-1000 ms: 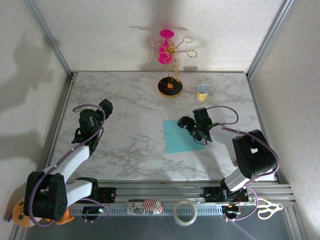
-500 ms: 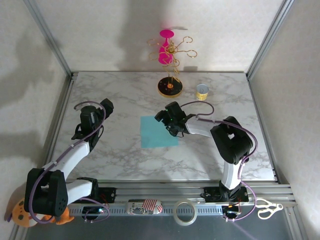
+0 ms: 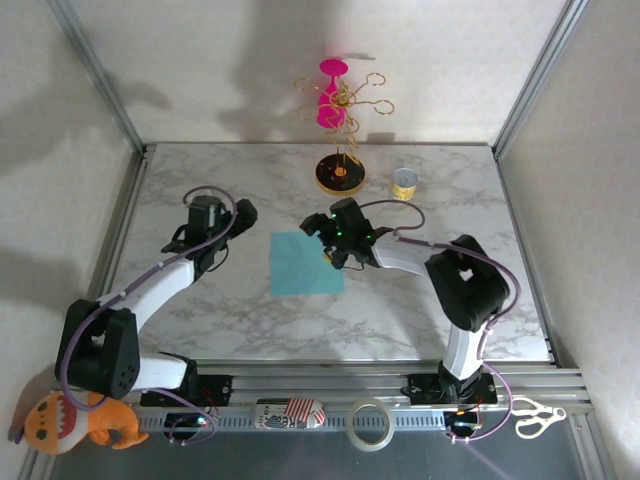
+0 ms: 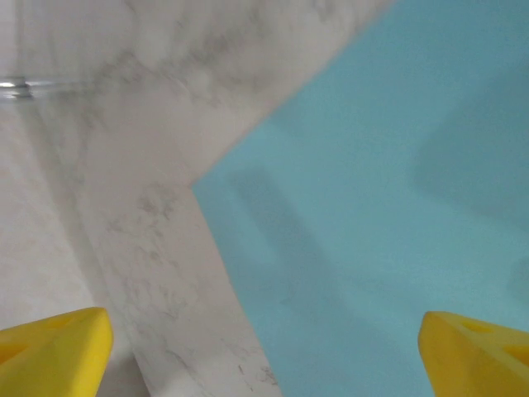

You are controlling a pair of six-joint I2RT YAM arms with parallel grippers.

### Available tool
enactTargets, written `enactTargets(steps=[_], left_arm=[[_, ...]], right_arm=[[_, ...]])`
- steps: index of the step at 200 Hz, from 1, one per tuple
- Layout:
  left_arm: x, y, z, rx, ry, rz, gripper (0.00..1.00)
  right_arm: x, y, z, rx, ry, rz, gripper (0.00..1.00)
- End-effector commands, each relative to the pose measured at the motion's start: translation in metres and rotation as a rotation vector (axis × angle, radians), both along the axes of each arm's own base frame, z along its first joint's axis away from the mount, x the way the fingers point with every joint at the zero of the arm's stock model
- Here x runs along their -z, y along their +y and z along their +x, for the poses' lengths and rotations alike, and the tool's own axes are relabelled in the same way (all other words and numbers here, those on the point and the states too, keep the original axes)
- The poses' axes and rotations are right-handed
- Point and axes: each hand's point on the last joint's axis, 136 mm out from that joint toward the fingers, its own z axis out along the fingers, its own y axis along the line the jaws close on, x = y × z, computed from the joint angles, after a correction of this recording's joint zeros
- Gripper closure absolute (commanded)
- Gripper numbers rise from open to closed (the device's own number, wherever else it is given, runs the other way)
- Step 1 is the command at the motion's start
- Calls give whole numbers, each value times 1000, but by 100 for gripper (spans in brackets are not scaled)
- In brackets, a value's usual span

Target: Fold a paper plane with a square sheet of paper (pick it up from the middle)

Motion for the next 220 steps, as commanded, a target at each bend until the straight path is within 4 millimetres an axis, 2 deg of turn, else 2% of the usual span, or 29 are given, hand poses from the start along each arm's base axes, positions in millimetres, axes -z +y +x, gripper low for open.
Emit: enactTargets(steps=[1,38,70,84,101,130,168,220], left_arm=[[20,-44,-15,118,130,23,1],[49,-105,-26,215,273,107,1],[80,-143,-35,323,401,217,1],[94,-145,-38,361,472,272,2],[103,-146,-37,390,526,328,3],[114,-150,-38,407,574,394,4],[123,-161,-33,411,601,424,11],[134,-163,-35,393,627,451,11]], right_arm=[[-22,-58,18,65,-165,-129,1],[-31,-132,22,95,-286,-292,1],[-34,-179,23,129,-333,-411,1],[-37,-192,20,146,-367,-445,1],[-38,-206,19,171,-372,-463,1],[-31,-217,16,196,-341,-468,1],[-22,-215,15,180,-320,-451,1],[-24,-209,18,167,-316,-425,2]])
